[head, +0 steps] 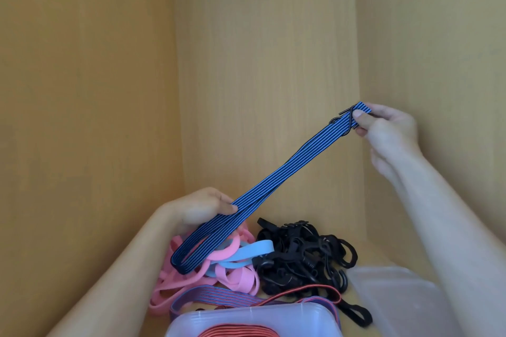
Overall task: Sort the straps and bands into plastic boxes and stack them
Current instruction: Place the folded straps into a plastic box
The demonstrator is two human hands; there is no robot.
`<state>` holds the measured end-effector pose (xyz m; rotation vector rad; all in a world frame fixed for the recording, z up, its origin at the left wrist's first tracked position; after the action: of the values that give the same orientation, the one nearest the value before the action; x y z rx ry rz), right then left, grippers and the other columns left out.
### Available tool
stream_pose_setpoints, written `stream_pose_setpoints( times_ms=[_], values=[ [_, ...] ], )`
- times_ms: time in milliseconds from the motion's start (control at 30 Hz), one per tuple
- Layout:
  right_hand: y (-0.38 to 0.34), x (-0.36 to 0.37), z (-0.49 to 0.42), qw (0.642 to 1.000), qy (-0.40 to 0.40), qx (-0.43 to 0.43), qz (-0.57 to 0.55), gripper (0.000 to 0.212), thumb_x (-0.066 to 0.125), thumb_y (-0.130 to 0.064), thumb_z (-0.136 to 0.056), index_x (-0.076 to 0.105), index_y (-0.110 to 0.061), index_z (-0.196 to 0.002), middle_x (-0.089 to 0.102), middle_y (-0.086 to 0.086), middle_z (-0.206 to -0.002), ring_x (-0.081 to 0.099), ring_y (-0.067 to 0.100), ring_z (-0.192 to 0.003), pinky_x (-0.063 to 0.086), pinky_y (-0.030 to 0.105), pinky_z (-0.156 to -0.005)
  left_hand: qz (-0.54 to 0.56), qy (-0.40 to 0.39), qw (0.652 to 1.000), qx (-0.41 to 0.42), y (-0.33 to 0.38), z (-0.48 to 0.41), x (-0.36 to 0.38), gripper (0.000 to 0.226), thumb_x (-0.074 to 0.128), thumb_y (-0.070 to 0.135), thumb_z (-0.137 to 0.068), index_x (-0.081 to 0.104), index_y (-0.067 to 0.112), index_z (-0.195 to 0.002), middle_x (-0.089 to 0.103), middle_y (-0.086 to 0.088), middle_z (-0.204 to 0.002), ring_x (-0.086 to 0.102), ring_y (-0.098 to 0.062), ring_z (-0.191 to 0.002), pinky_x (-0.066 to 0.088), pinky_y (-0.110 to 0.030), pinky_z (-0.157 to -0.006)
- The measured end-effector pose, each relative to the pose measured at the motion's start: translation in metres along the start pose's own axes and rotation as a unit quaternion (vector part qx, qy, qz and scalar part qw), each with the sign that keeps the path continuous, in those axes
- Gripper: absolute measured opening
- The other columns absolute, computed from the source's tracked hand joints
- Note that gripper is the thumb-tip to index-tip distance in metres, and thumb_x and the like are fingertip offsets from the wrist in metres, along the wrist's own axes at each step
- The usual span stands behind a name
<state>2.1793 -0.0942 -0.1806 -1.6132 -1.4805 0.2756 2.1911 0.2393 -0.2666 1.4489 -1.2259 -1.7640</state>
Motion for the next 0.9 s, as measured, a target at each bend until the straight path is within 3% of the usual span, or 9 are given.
stream_pose_setpoints(
  times_ms=[100, 200, 267, 333, 467, 667, 900],
  values=[
    [0.001, 0.009, 0.004, 0.999, -0.032, -0.002, 0.006, 0.018, 0.070, -0.004, -0.092, 0.070, -0.010, -0.108, 0.071, 0.006, -0.104, 0.065, 0.011, -0.085, 0.050, 0.016, -0.070, -0.115, 0.045, 0.992, -0.016, 0.000, -0.001, 0.000, 0.024, 0.056, 0.016, -0.102, 0.077, 0.007, -0.095, 0.077, -0.017, -0.085, 0.074, -0.026, -0.069, 0.057, -0.030, -0.057],
    [0.002, 0.017, 0.008, 0.997, -0.074, 0.007, 0.022, 0.024, 0.072, -0.005, -0.090, 0.069, -0.003, -0.113, 0.071, 0.009, -0.104, 0.064, 0.015, -0.084, 0.050, 0.021, -0.074, -0.200, 0.100, 0.975, 0.017, 0.013, -0.001, 0.005, 0.023, 0.065, 0.025, -0.098, 0.070, 0.014, -0.118, 0.073, -0.005, -0.111, 0.071, -0.019, -0.096, 0.054, -0.027, -0.078],
    [0.003, 0.029, 0.018, 0.992, -0.120, 0.013, 0.035, 0.023, 0.073, -0.004, -0.089, 0.069, -0.003, -0.111, 0.071, 0.008, -0.097, 0.063, 0.015, -0.078, 0.050, 0.021, -0.071, -0.196, 0.150, 0.964, 0.099, 0.033, 0.001, 0.013, 0.034, 0.069, 0.027, -0.095, 0.063, 0.019, -0.128, 0.066, 0.002, -0.121, 0.064, -0.012, -0.108, 0.051, -0.025, -0.088],
    [0.004, 0.048, 0.033, 0.982, -0.180, 0.010, 0.056, 0.022, 0.073, -0.002, -0.088, 0.069, -0.003, -0.109, 0.070, 0.007, -0.091, 0.062, 0.013, -0.073, 0.049, 0.019, -0.066, -0.123, 0.185, 0.953, 0.207, 0.060, 0.009, 0.021, 0.031, 0.072, 0.029, -0.092, 0.068, 0.021, -0.122, 0.069, 0.007, -0.115, 0.064, -0.005, -0.102, 0.051, -0.025, -0.090],
    [0.006, 0.081, 0.065, 0.959, -0.269, -0.009, 0.088, 0.014, 0.076, -0.004, -0.086, 0.073, -0.013, -0.096, 0.070, 0.003, -0.085, 0.063, 0.005, -0.065, 0.050, 0.017, -0.063, -0.073, 0.245, 0.910, 0.325, 0.094, 0.031, 0.024, 0.017, 0.083, 0.026, -0.082, 0.073, 0.022, -0.095, 0.075, 0.004, -0.092, 0.065, -0.001, -0.076, 0.051, -0.016, -0.071],
    [0.006, 0.088, 0.075, 0.954, -0.287, -0.001, 0.087, 0.018, 0.079, -0.011, -0.084, 0.075, -0.011, -0.102, 0.071, 0.003, -0.087, 0.061, 0.004, -0.061, 0.051, 0.020, -0.067, -0.089, 0.289, 0.896, 0.326, 0.096, 0.039, 0.023, 0.023, 0.086, 0.019, -0.078, 0.072, 0.012, -0.095, 0.074, -0.013, -0.091, 0.066, -0.025, -0.078, 0.057, -0.045, -0.087],
    [0.004, 0.086, 0.074, 0.953, -0.300, 0.014, 0.033, 0.014, 0.075, -0.005, -0.086, 0.074, -0.007, -0.100, 0.072, 0.006, -0.084, 0.062, 0.009, -0.067, 0.053, 0.024, -0.071, -0.066, 0.293, 0.895, 0.330, 0.096, 0.041, 0.025, 0.008, 0.078, 0.014, -0.087, 0.072, 0.019, -0.089, 0.069, -0.002, -0.086, 0.063, -0.011, -0.072, 0.052, -0.030, -0.070]
  ],
)
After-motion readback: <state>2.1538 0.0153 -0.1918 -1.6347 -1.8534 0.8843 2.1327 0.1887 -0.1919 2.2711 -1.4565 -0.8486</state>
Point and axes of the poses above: each hand's wrist, its own z-axis away from the middle knuckle, its own x-axis out of the palm, y = z × x, the point moved 2 cm from there along -z, towards the middle knuckle
